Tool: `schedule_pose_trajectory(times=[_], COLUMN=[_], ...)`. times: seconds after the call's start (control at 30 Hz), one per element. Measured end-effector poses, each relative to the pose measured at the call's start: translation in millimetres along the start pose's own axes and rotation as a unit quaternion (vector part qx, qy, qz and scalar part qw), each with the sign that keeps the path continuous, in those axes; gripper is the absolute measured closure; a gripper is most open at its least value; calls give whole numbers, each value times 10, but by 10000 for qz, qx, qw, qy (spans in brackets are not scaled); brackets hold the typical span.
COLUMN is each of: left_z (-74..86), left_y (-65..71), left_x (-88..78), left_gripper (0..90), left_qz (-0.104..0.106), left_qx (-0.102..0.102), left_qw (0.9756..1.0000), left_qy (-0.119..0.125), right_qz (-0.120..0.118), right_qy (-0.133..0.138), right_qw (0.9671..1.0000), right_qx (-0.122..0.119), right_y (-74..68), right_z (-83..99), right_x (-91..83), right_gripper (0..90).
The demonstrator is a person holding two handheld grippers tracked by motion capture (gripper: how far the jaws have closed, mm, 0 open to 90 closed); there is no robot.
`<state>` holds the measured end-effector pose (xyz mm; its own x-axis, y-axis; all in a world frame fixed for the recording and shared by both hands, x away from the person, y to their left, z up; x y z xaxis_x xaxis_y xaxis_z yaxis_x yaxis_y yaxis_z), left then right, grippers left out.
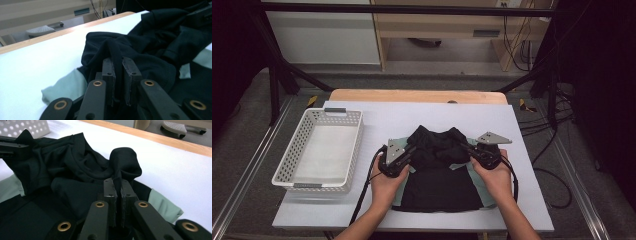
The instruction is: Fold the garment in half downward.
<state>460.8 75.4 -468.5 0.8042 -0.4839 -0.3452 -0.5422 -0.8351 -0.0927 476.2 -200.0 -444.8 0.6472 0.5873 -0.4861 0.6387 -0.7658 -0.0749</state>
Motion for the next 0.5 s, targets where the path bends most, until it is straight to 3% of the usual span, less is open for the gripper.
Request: schedule_pose_trajectory(times=[0.1, 0.37, 0.5], left_z=[61, 158, 179], left_y=[26, 58, 115], left_x=[-63, -152, -181], left_gripper=[814, 805, 804], left_qz=[54, 237, 345], left_qx=[57, -84, 42], left_qw=[10000, 9991, 9984], left_qy=[-44, -340, -456], right_qz=[-29, -47, -93], right_qy=[-57, -280, -260], right_qw=[10000, 9995, 9996], right_qx=[-39, -148, -64], right_y=[-46, -148, -194], right_z=[35, 161, 209], right_x=[-12, -60, -73], right_gripper=[864, 860, 859])
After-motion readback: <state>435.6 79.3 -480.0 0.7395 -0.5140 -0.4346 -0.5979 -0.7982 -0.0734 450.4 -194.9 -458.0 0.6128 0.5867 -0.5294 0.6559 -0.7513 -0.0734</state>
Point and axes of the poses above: each handheld gripper's, and its own axes: x roughly forward along the jaws, z roughly out of its underside, y roughly to its right, the point moved 3 cm from there along x, roughly forward along the jaws, and after that the axes turned 6 degrees about -z, right-handed, at the moved point
